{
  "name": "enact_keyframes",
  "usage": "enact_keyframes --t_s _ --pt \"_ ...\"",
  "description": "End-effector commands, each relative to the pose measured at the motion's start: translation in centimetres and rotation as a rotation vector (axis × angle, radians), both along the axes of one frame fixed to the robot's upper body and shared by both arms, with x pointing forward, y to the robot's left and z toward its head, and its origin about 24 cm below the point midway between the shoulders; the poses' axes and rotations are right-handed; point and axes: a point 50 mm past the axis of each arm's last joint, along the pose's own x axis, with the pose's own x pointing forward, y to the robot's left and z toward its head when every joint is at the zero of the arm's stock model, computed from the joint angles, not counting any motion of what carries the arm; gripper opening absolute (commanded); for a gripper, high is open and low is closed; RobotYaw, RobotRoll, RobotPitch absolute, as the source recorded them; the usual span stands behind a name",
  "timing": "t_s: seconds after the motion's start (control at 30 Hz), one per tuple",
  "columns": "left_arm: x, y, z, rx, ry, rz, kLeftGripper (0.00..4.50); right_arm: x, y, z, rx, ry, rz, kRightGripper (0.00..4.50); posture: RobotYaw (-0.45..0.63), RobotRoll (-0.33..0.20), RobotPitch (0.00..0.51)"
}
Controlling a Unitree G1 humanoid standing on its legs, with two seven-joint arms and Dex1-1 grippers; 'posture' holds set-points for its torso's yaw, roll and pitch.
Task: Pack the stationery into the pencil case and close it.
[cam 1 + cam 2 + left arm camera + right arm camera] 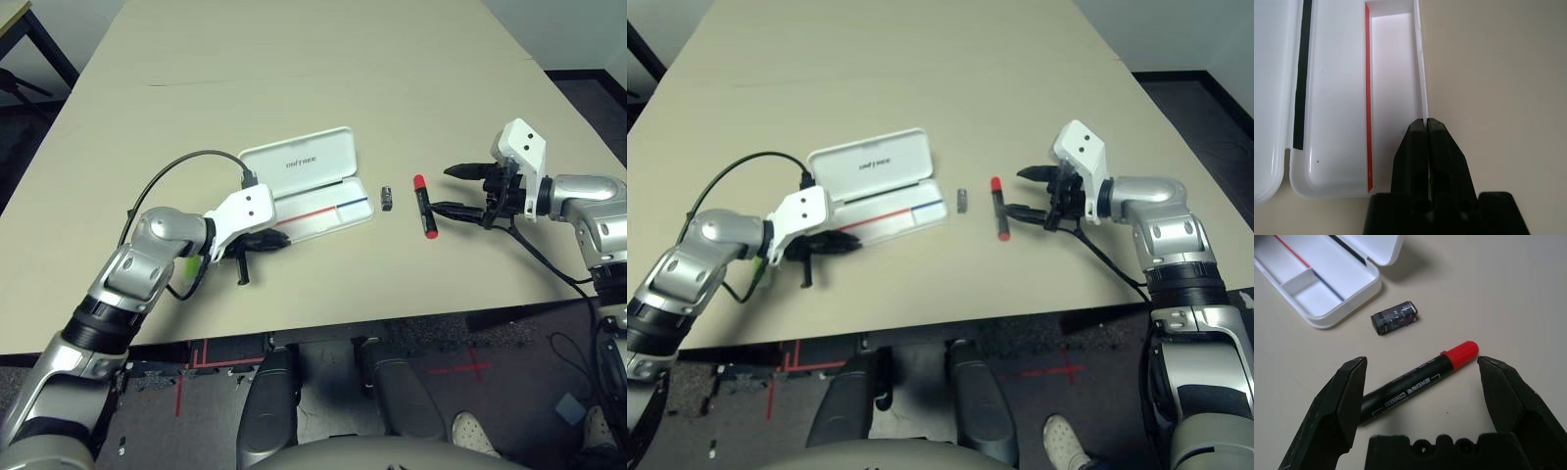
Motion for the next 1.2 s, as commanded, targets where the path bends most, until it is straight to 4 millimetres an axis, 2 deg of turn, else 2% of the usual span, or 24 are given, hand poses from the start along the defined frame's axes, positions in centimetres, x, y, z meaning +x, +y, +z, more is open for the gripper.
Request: enact_keyframes --t_s 0.03,0.47,0.57,0.77,0.9,1.07,1.2 --pt "-0.8 -0.3 -0.3 0.018 0.009 -0.082 0.04 -0.3 0.6 -0.7 0.015 0.058 0.054 4.50 0.00 0.000 0.212" --pt "-0.5 -0.1 -0.3 0.005 -0.033 -0.060 0.04 -1.0 1.3 -1.4 -0.005 0.140 0.142 4.50 0.01 0.000 0.220" --pt "-0.6 0.0 0.2 -0.011 -0.046 -0.046 0.75 -0.9 1.3 -1.5 -0.007 0.135 0.140 4.50 0.02 0.000 0.221" --pt "-1.0 0.4 1.0 -0.029 -0.049 -0.038 3.03 -0.7 1.4 -1.7 -0.011 0.133 0.137 4.50 0.03 0.000 0.222" --pt "-1.9 0.9 2.2 -0.044 -0.049 -0.036 4.49 -0.5 1.6 -1.8 -0.010 0.130 0.140 4.50 0.04 0.000 0.223" --pt "-2.6 1.3 3.7 -0.087 -0.063 -0.026 4.49 -0.3 1.6 -1.7 0.018 0.109 0.126 4.50 0.05 0.000 0.226" --pt "-2.8 1.9 4.9 -0.145 -0.104 -0.001 4.49 0.0 1.4 -0.6 0.123 0.039 0.045 4.50 0.05 0.000 0.232"
